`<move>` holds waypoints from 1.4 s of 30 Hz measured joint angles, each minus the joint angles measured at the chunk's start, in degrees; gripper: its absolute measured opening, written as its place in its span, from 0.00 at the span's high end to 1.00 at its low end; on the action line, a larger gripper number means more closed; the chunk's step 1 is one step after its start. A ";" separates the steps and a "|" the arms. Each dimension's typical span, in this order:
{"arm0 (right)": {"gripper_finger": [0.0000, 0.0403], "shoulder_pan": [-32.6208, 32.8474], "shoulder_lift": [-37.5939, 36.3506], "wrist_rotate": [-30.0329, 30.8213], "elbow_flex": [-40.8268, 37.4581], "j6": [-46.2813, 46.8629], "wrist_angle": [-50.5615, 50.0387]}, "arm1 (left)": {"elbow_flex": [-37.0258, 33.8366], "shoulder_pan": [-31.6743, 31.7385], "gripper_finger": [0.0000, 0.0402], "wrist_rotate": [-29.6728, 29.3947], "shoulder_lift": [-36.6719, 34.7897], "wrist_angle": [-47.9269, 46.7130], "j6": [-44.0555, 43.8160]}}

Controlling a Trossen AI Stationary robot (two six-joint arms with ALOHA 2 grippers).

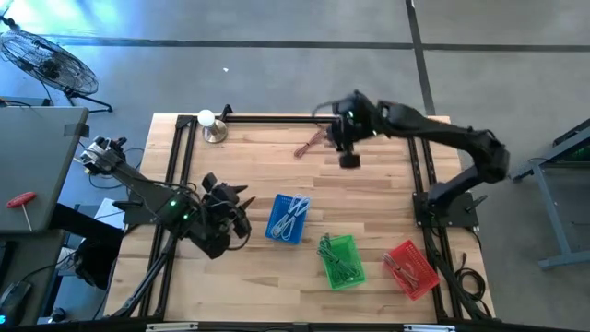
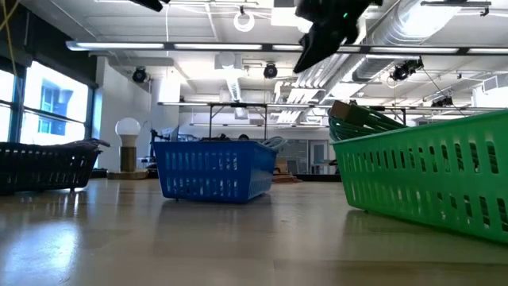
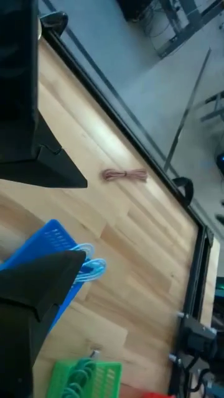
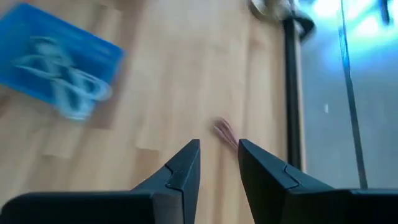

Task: Pick & Place USB Port
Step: Put the pink USB cable into the red bin

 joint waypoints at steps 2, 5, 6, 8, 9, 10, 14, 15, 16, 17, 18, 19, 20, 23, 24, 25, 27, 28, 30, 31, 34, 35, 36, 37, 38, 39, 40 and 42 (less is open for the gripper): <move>0.75 -2.93 3.58 0.73 2.79 0.58 -0.99 | 0.11 0.00 0.58 -0.30 0.00 -0.38 0.14; 0.75 -5.17 8.45 6.16 5.06 0.96 -0.84 | 0.13 -0.01 0.58 -0.27 0.02 -1.24 0.06; 0.75 -5.52 9.76 7.77 5.67 0.04 -0.26 | 0.13 -0.01 0.58 -0.27 0.02 -1.43 -0.03; 0.75 -5.99 12.05 8.18 6.11 -2.99 0.91 | 0.13 -0.01 0.58 -0.27 0.02 -1.73 -0.05; 0.75 -6.06 13.17 7.59 6.11 -4.42 1.42 | 0.13 -0.01 0.58 -0.27 0.02 -2.05 -0.05; 0.75 -6.19 14.43 7.02 6.11 -5.99 2.20 | 0.13 -0.01 0.58 -0.27 0.02 -2.40 0.00; 0.75 -6.20 19.47 7.48 6.02 -13.47 3.08 | 0.13 -0.01 0.58 -0.25 0.02 -3.41 0.75; 0.75 -6.20 20.54 7.87 6.02 -14.93 3.15 | 0.13 -0.01 0.58 -0.27 0.02 -3.62 0.92; 0.75 -6.17 21.60 8.17 6.02 -16.22 3.46 | 0.13 -0.01 0.58 -0.27 0.04 -3.73 1.37; 0.75 -6.17 22.45 8.29 6.02 -17.28 3.88 | 0.13 -0.01 0.58 -0.25 0.02 -3.85 1.74; 0.75 -6.17 23.28 8.28 6.02 -17.89 4.11 | 0.13 -0.01 0.58 -0.16 0.03 -4.14 1.92; 0.75 -6.17 23.92 8.18 6.02 -18.67 4.26 | 0.13 -0.01 0.58 0.11 0.03 -4.80 1.92; 0.75 -6.17 24.45 7.92 6.00 -19.66 4.51 | 0.13 -0.01 0.58 0.50 0.03 -5.68 1.89; 0.75 -6.17 25.57 7.65 6.00 -22.25 6.61 | 0.13 -0.01 0.58 1.43 0.02 -7.91 1.40; 0.75 -6.17 25.72 7.65 6.00 -22.46 7.27 | 0.13 -0.01 0.58 1.48 0.03 -8.58 1.02; 0.75 -6.17 25.78 7.55 6.00 -23.07 7.53 | 0.13 -0.01 0.58 1.45 0.03 -8.97 0.57; 0.75 -6.17 25.78 6.60 6.00 -25.84 7.63 | 0.13 -0.01 0.58 1.31 0.03 -9.72 -0.20; 0.75 -6.17 25.76 5.98 6.00 -26.67 8.10 | 0.11 -0.01 0.58 1.26 0.03 -9.93 -0.33; 0.75 -6.24 25.76 4.71 6.00 -27.19 9.33 | 0.11 -0.01 0.58 1.18 0.03 -9.90 -0.41; 0.75 -6.38 25.76 3.93 6.00 -27.19 9.76 | 0.11 -0.01 0.58 1.20 0.03 -9.90 -0.36; 0.75 -6.83 26.23 -0.36 6.02 -25.97 10.88 | 0.11 -0.01 0.58 1.13 0.03 -9.90 -0.34; 0.75 -7.09 26.59 -1.53 6.02 -24.81 11.12 | 0.11 -0.01 0.58 1.08 0.04 -9.90 -0.32; 0.75 -7.30 27.35 -2.17 6.02 -24.10 11.51 | 0.11 -0.01 0.58 0.98 0.04 -9.92 -0.34; 0.75 -7.58 27.87 -2.42 6.02 -23.48 11.77 | 0.11 -0.01 0.58 0.94 0.04 -9.88 -0.33; 0.75 -7.83 28.61 -2.30 6.02 -23.27 11.90 | 0.09 -0.01 0.58 0.96 0.04 -9.88 -0.33; 0.75 -8.03 29.37 -2.21 6.02 -23.26 12.08 | 0.08 -0.01 0.58 0.96 0.04 -9.92 -0.33; 0.75 -8.17 30.12 -2.05 6.02 -23.28 12.37 | 0.08 -0.01 0.58 0.94 0.04 -9.88 -0.34; 0.75 -8.49 31.40 -1.47 6.02 -23.25 12.91 | 0.08 -0.01 0.58 0.96 0.04 -9.93 -0.33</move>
